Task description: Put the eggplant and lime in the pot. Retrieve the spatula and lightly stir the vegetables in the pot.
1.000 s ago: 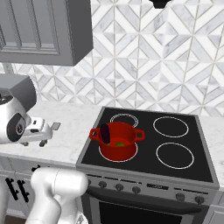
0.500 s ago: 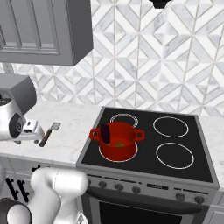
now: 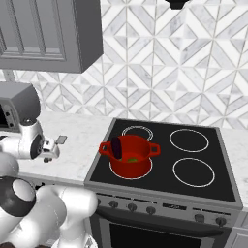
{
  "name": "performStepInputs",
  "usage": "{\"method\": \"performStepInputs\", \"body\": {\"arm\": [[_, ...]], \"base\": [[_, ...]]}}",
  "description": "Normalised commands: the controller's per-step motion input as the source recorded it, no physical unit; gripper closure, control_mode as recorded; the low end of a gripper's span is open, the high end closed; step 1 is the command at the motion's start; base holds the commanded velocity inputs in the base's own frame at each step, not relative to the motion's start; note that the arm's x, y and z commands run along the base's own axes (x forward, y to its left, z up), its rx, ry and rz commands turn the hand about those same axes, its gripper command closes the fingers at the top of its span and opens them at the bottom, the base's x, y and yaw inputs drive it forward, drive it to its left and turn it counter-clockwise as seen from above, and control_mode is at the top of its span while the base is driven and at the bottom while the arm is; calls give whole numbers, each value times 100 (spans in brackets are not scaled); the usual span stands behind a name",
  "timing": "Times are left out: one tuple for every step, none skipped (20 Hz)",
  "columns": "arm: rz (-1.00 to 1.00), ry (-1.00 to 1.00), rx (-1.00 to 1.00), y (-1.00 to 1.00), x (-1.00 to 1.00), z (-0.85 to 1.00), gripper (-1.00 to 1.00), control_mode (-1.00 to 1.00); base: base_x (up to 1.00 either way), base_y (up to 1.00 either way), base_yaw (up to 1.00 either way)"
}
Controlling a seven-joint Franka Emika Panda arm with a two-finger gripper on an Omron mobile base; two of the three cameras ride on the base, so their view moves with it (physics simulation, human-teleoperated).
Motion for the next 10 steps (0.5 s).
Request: {"method": "performStepInputs", "body": {"arm": [[0, 0, 3, 30, 41, -28, -100, -100], [0, 0, 0, 26, 46, -19, -100, -100], [0, 0, 0, 28, 47, -17, -100, -100], [0, 0, 0, 19, 41, -9, -100, -100], [0, 0, 0, 16, 31, -17, -100, -100], [0, 0, 0, 16, 35, -11, -100, -100], [0, 0, 0, 10, 34, -21, -100, -100], [0, 0, 0, 0, 31, -21, -100, -100], [-2, 0, -1, 0, 29, -26, -100, -100], [-3, 0, -1, 0, 9, -23, -100, -100]], "base": [[0, 0, 0], [0, 0, 0], [0, 0, 0], [0, 0, 0], [0, 0, 0], [0, 0, 0], [0, 0, 0], [0, 0, 0], [0, 0, 0], [0, 0, 0]]}}
